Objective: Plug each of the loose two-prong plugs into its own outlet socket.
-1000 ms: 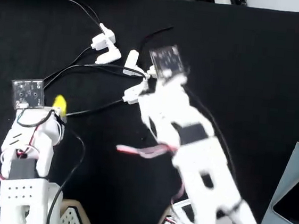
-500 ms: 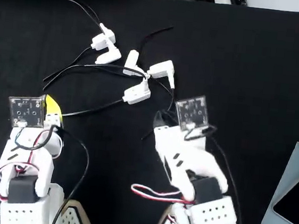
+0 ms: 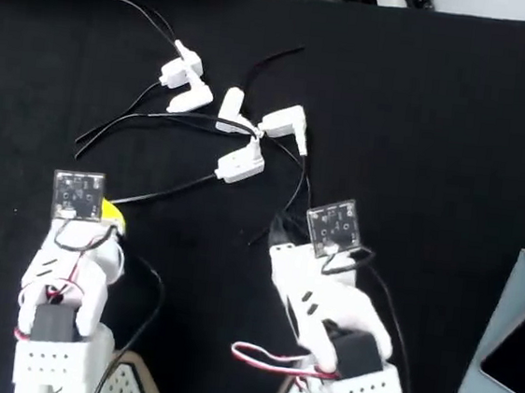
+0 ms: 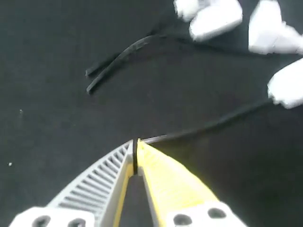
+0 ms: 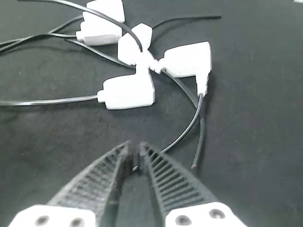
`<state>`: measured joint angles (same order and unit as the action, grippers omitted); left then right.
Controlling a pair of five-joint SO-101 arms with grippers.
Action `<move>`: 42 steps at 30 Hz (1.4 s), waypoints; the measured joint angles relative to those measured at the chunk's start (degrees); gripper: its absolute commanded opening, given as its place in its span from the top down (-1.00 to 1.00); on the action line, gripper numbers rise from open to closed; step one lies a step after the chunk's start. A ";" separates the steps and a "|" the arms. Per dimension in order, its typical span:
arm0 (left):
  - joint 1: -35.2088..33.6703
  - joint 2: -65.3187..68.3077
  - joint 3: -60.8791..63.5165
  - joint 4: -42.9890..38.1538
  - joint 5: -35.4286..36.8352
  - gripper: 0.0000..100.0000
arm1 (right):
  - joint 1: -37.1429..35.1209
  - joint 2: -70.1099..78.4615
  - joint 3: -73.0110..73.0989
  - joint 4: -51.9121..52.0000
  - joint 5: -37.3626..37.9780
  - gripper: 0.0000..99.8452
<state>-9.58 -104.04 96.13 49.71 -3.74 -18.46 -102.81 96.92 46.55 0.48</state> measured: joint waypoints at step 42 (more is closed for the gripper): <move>4.92 -0.09 0.18 22.95 0.09 0.94 | 0.00 -0.44 0.00 27.96 0.18 0.97</move>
<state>-4.66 -104.13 96.31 72.66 -3.65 -18.46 -103.25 96.92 74.51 0.66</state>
